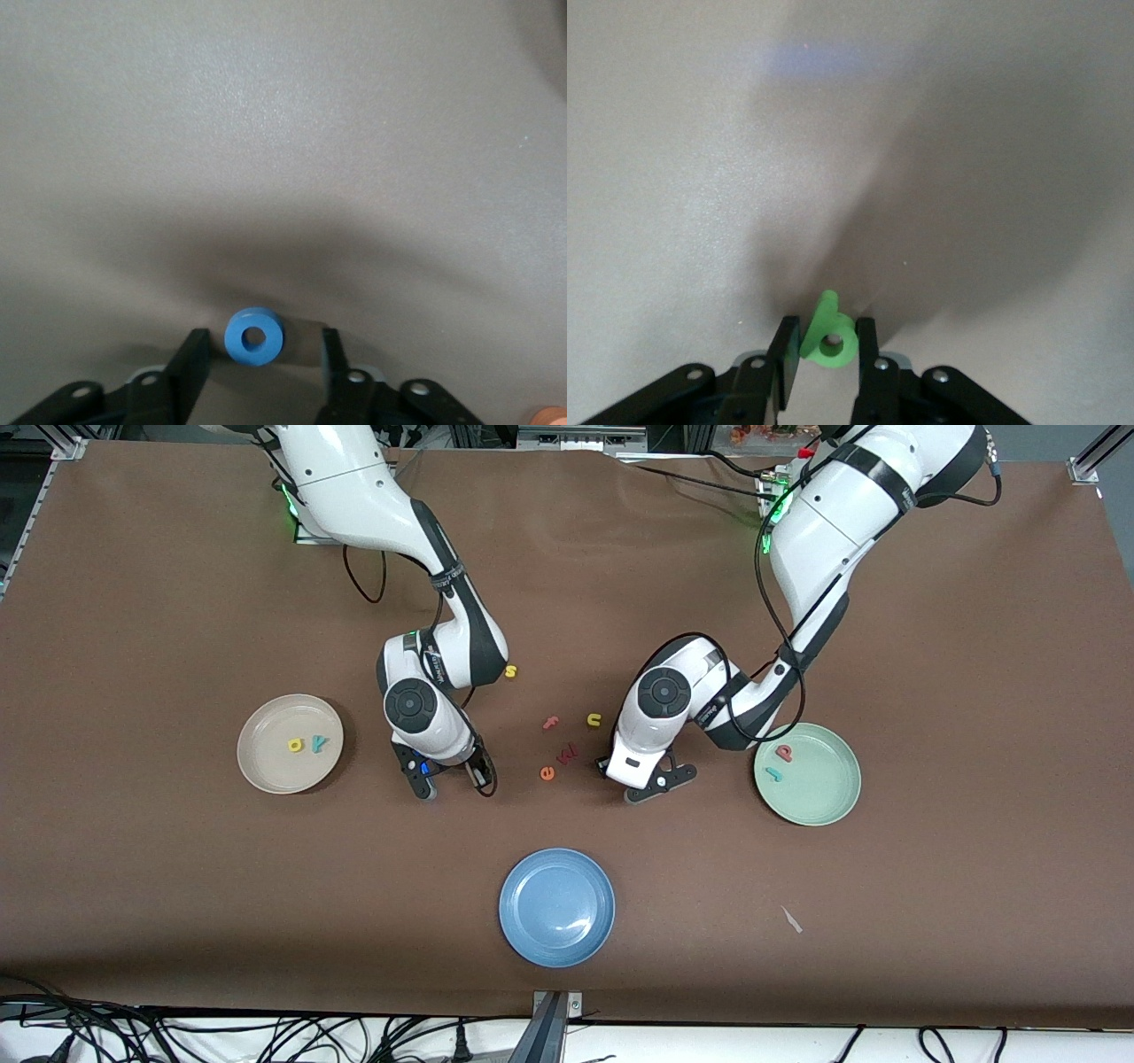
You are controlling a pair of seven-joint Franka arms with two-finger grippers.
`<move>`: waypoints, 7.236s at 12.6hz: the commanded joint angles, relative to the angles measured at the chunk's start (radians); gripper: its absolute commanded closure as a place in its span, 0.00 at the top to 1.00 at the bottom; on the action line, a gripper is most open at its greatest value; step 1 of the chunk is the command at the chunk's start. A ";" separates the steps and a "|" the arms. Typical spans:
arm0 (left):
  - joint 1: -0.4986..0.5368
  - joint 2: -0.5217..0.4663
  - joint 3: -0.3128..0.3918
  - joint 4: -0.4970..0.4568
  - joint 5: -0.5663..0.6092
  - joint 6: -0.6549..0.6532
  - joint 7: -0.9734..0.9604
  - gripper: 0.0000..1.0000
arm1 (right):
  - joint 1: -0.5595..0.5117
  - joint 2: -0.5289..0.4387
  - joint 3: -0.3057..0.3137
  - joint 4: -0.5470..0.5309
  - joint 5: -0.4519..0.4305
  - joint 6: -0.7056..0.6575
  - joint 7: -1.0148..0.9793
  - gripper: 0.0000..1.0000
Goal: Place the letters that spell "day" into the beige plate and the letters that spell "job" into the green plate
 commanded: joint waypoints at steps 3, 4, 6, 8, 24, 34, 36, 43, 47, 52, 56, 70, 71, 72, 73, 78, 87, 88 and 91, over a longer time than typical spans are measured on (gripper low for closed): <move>0.001 0.015 0.006 0.024 0.040 0.005 -0.013 0.12 | 0.005 0.017 0.003 0.007 0.004 -0.005 -0.010 0.13; 0.001 0.014 0.006 0.024 0.040 0.005 -0.013 0.10 | 0.003 0.014 0.001 0.024 -0.001 -0.011 -0.015 0.09; 0.008 0.005 0.006 0.024 0.041 0.000 -0.013 0.04 | 0.002 0.007 -0.002 0.037 -0.004 -0.037 -0.094 0.04; 0.031 -0.027 0.005 0.021 0.043 -0.015 -0.011 0.05 | 0.003 -0.021 -0.018 0.030 -0.051 -0.128 -0.235 0.04; 0.459 -0.235 -0.014 -0.049 -0.072 -0.458 1.116 0.05 | 0.003 -0.319 -0.391 -0.318 -0.127 -0.328 -1.289 0.00; 0.518 -0.246 -0.009 -0.295 -0.006 -0.147 1.115 0.24 | 0.002 -0.356 -0.440 -0.490 -0.078 -0.027 -1.393 1.00; 0.528 -0.244 -0.009 -0.296 0.000 -0.144 1.107 0.99 | -0.007 -0.349 -0.448 -0.400 -0.001 -0.165 -1.359 1.00; 0.531 -0.492 -0.107 -0.214 -0.017 -0.481 1.115 1.00 | -0.007 -0.356 -0.511 -0.167 -0.024 -0.551 -1.357 1.00; 0.522 -0.505 -0.192 0.060 -0.064 -0.809 1.124 1.00 | 0.002 -0.356 -0.542 -0.004 -0.122 -0.781 -1.310 1.00; 0.487 -0.598 -0.134 0.168 -0.158 -0.937 1.240 1.00 | -0.230 -0.482 -0.224 0.007 -0.302 -0.757 -1.310 1.00; 0.300 -0.676 0.186 0.165 -0.291 -0.929 1.343 1.00 | -0.537 -0.621 0.092 0.005 -0.460 -0.756 -1.307 1.00; 0.225 -0.848 0.396 -0.017 -0.416 -0.871 1.300 1.00 | -0.624 -0.677 0.113 0.031 -0.346 -0.793 -1.331 1.00; 0.222 -0.848 0.394 -0.016 -0.416 -0.871 1.300 1.00 | -0.621 -0.675 0.118 0.033 -0.355 -0.799 -1.333 1.00; 0.221 -0.848 0.385 -0.010 -0.416 -0.871 1.299 1.00 | -0.621 -0.672 0.116 0.036 -0.360 -0.805 -1.331 1.00; 0.220 -0.850 0.379 -0.010 -0.414 -0.877 1.299 1.00 | -0.619 -0.672 0.116 0.053 -0.363 -0.807 -1.331 1.00; 0.223 -0.856 0.388 0.016 -0.385 -0.914 1.303 1.00 | -0.619 -0.669 0.113 0.067 -0.362 -0.822 -1.328 1.00; 0.208 -0.825 0.380 0.030 -0.314 -0.929 1.308 1.00 | -0.619 -0.664 0.115 0.079 -0.374 -0.838 -1.333 1.00; 0.206 -0.813 0.380 0.030 -0.316 -0.929 1.310 1.00 | -0.616 -0.655 0.115 0.103 -0.375 -0.845 -1.331 1.00; 0.205 -0.812 0.379 0.052 -0.319 -0.929 1.310 1.00 | -0.618 -0.646 0.113 0.120 -0.374 -0.850 -1.328 1.00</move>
